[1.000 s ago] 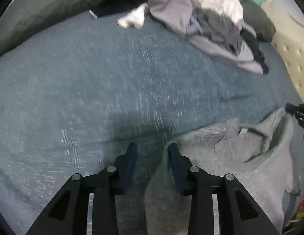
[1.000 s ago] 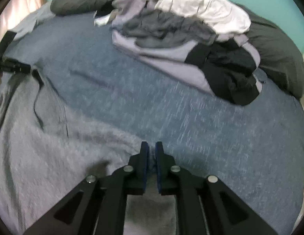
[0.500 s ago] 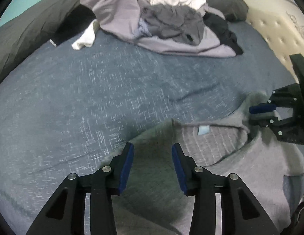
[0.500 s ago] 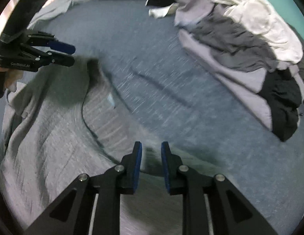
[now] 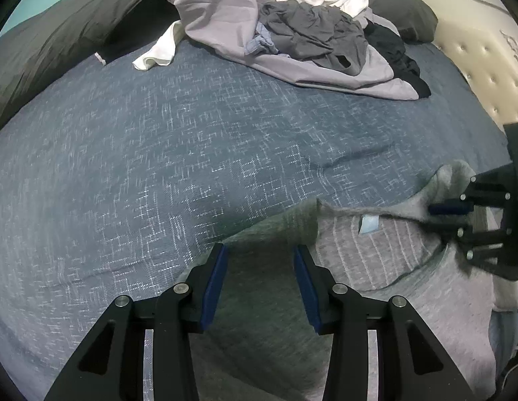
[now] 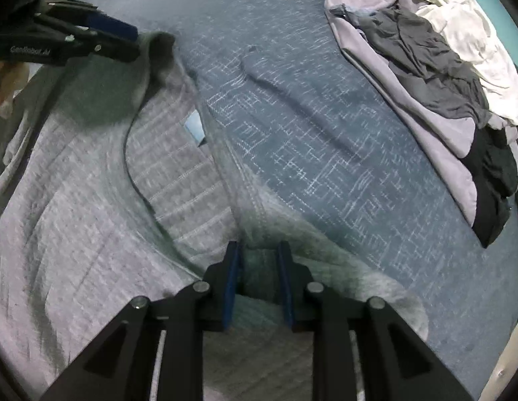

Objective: Fold clothes

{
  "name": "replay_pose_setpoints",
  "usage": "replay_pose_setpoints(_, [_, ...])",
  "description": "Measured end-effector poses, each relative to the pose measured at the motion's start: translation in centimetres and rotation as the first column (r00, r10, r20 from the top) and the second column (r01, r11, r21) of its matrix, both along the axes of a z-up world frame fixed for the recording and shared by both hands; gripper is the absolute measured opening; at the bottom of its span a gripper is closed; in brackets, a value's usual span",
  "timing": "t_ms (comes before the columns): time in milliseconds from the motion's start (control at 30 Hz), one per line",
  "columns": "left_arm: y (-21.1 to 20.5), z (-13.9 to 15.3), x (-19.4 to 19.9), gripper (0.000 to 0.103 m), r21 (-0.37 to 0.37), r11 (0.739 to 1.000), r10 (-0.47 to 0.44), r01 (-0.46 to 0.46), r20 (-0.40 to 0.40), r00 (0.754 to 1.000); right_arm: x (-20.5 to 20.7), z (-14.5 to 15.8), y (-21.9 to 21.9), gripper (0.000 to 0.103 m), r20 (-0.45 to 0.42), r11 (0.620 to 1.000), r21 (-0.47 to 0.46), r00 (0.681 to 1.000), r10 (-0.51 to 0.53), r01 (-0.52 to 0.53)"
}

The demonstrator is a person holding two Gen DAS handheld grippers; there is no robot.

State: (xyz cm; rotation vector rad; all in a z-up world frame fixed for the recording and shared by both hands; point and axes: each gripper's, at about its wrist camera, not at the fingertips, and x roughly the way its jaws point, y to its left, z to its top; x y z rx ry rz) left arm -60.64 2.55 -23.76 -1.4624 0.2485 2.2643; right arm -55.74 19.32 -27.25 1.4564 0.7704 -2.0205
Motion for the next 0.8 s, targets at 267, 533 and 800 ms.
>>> replay_pose_setpoints(267, [-0.8,0.3,-0.1,0.045,0.009,1.000,0.018,-0.018,-0.023,1.000,-2.3,2.9,0.8,0.003,-0.073,0.993,-0.074,0.993,-0.095,0.089])
replay_pose_setpoints(533, [-1.6,0.6,-0.3,0.045,0.004,1.000,0.027,-0.027,-0.030,0.999,-7.1,2.6,1.5,0.003,0.008,0.952,-0.174,0.967,-0.254,0.251])
replay_pose_setpoints(800, [-2.0,0.7,-0.6,0.045,0.004,0.999,0.033,-0.033,-0.036,0.999,-10.2,2.0,3.6,0.000,0.069,0.883,-0.267,0.922,-0.382,0.386])
